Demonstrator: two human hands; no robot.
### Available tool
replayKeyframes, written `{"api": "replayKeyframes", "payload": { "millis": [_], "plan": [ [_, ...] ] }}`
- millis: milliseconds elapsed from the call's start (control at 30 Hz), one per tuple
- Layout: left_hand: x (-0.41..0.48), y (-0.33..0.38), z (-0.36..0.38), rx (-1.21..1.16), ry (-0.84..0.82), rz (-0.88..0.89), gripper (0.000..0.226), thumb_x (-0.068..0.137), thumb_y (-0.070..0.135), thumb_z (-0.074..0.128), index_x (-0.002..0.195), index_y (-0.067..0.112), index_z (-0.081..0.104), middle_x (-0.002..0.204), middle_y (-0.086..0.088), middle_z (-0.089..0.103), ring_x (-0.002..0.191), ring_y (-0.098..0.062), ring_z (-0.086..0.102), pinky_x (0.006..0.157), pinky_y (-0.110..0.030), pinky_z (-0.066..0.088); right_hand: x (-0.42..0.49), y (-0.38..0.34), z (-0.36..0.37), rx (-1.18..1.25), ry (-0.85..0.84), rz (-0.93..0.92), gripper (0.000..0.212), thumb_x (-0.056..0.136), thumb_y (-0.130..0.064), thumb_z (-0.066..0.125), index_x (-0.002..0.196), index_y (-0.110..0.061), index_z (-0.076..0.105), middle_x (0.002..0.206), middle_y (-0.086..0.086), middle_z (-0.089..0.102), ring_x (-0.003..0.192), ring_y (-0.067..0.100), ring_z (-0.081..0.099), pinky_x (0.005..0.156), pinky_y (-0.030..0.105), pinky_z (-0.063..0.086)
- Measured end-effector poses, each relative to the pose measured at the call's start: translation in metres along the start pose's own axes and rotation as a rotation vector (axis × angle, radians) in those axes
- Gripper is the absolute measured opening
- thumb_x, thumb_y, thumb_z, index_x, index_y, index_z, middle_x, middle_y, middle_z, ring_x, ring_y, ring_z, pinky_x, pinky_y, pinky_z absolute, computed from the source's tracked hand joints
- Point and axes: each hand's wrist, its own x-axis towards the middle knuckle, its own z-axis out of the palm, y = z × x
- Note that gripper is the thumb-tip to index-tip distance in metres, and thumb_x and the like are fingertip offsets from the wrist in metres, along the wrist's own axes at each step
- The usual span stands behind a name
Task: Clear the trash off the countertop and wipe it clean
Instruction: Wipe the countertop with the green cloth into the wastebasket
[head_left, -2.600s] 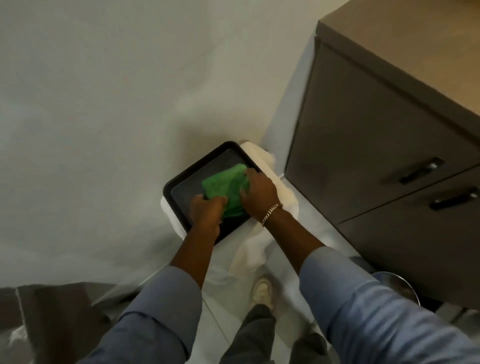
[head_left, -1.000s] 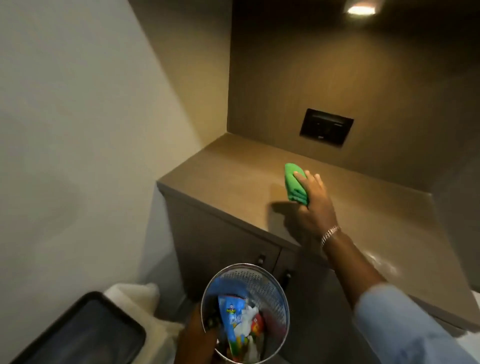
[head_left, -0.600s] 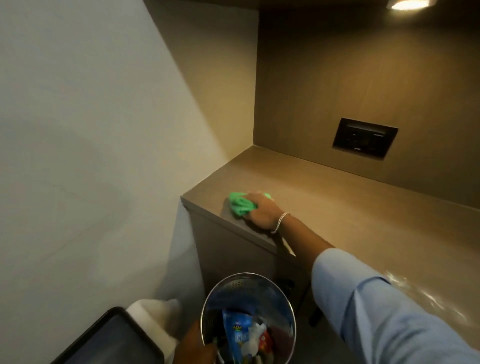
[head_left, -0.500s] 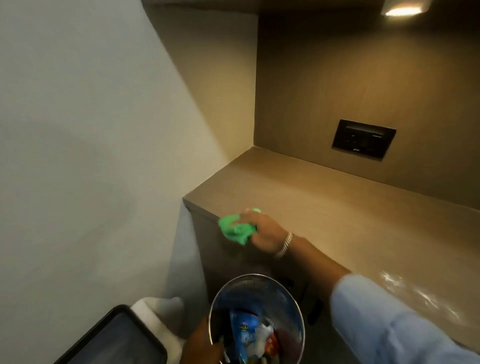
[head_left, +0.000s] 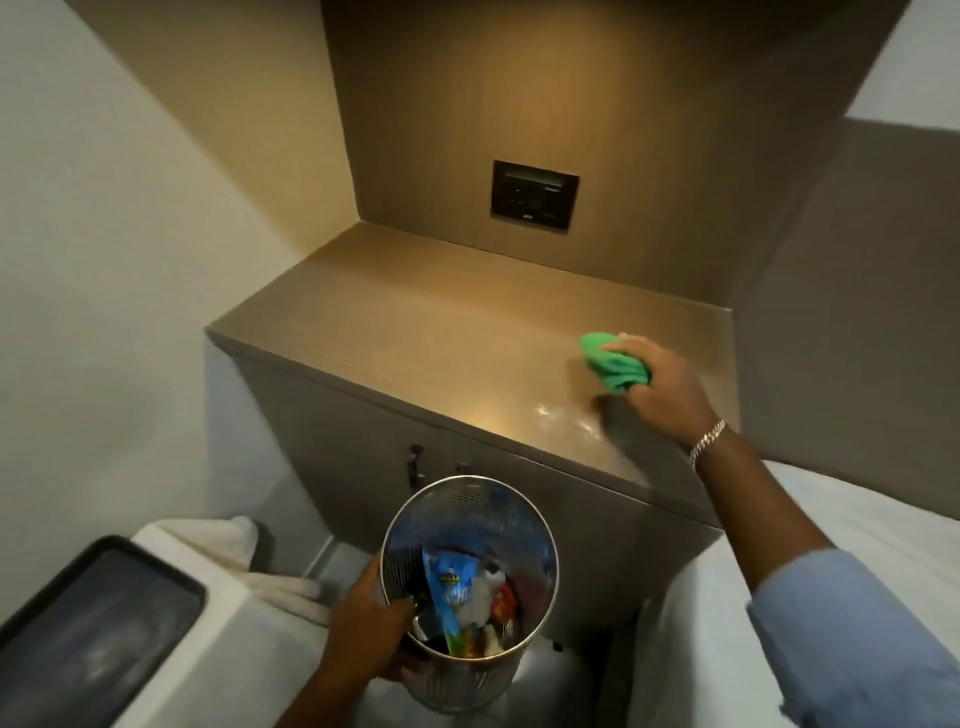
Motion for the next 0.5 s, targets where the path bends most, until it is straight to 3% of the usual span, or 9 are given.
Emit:
{"api": "replayKeyframes", "payload": {
  "millis": [67,133,167,233,400,500],
  "plan": [
    [-0.001,-0.001,0.02,-0.01,0.016,-0.023,0.022,0.091,0.029,0.057,0.113,0.035,0.056,0.1,-0.009,0.075,0.089,-0.032,0.073,0.087,-0.053,0.058,0.018,0.041,-0.009,-0.053,0.006,0.213,0.041,0.078,-0.003,0.057,0.116,-0.015,0.066,0.127,0.017,0.065,0.116,0.036,0.058,0.101,0.041,0.046],
    [-0.002,-0.003,0.039,-0.061,0.019,-0.063,0.013,0.092,0.032,0.057,0.103,0.036,0.059,0.088,-0.01,0.077,0.077,-0.031,0.076,0.078,-0.052,0.061,0.027,0.055,-0.004,-0.088,-0.049,0.325,0.029,0.083,-0.028,0.058,0.108,-0.018,0.067,0.116,0.015,0.069,0.104,0.037,0.062,0.094,0.044,0.051],
    [-0.004,-0.004,0.048,-0.092,0.022,-0.085,0.008,0.092,0.035,0.057,0.1,0.035,0.058,0.08,-0.012,0.078,0.069,-0.032,0.076,0.071,-0.05,0.063,0.033,0.054,0.003,-0.091,-0.088,0.322,0.034,0.082,-0.04,0.057,0.106,-0.018,0.066,0.111,0.014,0.07,0.1,0.036,0.062,0.092,0.045,0.051],
    [-0.008,-0.001,0.062,-0.134,0.02,-0.11,0.011,0.091,0.04,0.058,0.099,0.034,0.057,0.072,-0.013,0.078,0.061,-0.033,0.076,0.058,-0.044,0.064,0.043,0.038,0.024,-0.068,-0.156,0.238,0.037,0.08,-0.048,0.054,0.103,-0.02,0.064,0.105,0.011,0.068,0.095,0.033,0.061,0.091,0.047,0.051],
    [-0.014,0.011,0.079,-0.093,0.001,-0.056,0.018,0.094,0.022,0.052,0.109,0.032,0.052,0.067,-0.013,0.078,0.058,-0.035,0.075,0.055,-0.044,0.063,0.02,-0.011,0.055,-0.086,-0.398,-0.067,0.023,0.085,-0.027,0.057,0.105,-0.019,0.065,0.11,0.013,0.067,0.102,0.031,0.058,0.099,0.046,0.044],
    [-0.013,0.015,0.08,-0.066,-0.004,-0.05,0.032,0.094,0.012,0.048,0.113,0.037,0.045,0.064,-0.014,0.077,0.055,-0.034,0.074,0.05,-0.039,0.062,-0.036,-0.023,0.058,-0.141,-0.451,-0.21,0.04,0.081,-0.02,0.06,0.121,-0.019,0.059,0.125,0.011,0.06,0.116,0.031,0.051,0.102,0.048,0.042]
  ]
}}
